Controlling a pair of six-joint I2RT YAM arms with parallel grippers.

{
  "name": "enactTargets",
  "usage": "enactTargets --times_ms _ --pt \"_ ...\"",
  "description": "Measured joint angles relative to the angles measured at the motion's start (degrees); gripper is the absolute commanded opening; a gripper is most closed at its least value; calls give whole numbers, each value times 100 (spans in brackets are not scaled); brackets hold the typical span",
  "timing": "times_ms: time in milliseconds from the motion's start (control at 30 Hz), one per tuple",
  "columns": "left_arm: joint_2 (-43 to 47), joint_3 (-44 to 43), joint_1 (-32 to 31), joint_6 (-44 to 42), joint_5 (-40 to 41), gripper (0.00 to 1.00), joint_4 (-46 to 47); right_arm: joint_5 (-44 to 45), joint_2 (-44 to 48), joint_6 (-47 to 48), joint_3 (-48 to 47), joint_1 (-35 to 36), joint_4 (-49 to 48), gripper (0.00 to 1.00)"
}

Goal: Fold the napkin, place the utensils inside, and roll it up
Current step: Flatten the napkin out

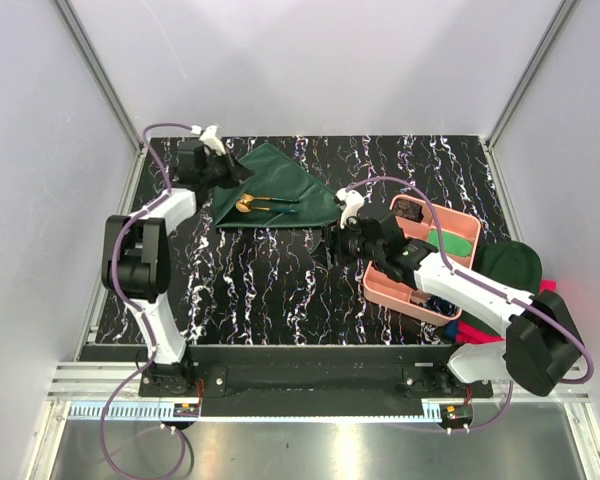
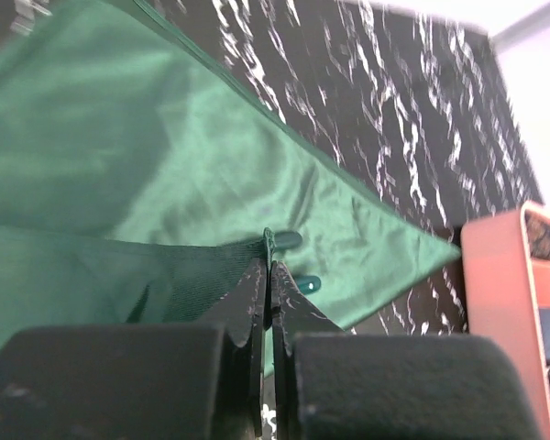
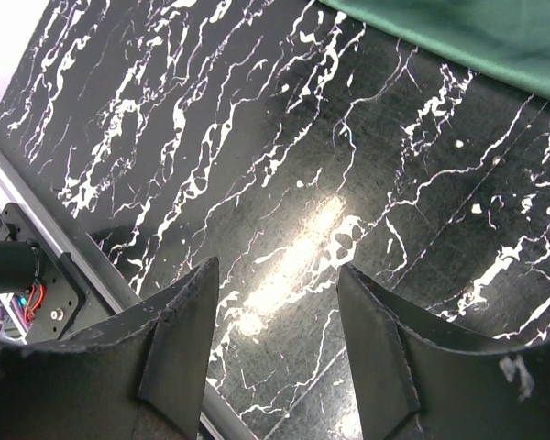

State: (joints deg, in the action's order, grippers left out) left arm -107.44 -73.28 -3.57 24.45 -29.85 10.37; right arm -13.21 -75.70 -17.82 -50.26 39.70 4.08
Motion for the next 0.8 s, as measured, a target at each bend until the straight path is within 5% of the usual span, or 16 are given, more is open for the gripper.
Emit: enactTargets --times_ms 800 --pt "-1019 -608 -1091 -1038 -42 0 -863 0 0 -61 168 0 -2 63"
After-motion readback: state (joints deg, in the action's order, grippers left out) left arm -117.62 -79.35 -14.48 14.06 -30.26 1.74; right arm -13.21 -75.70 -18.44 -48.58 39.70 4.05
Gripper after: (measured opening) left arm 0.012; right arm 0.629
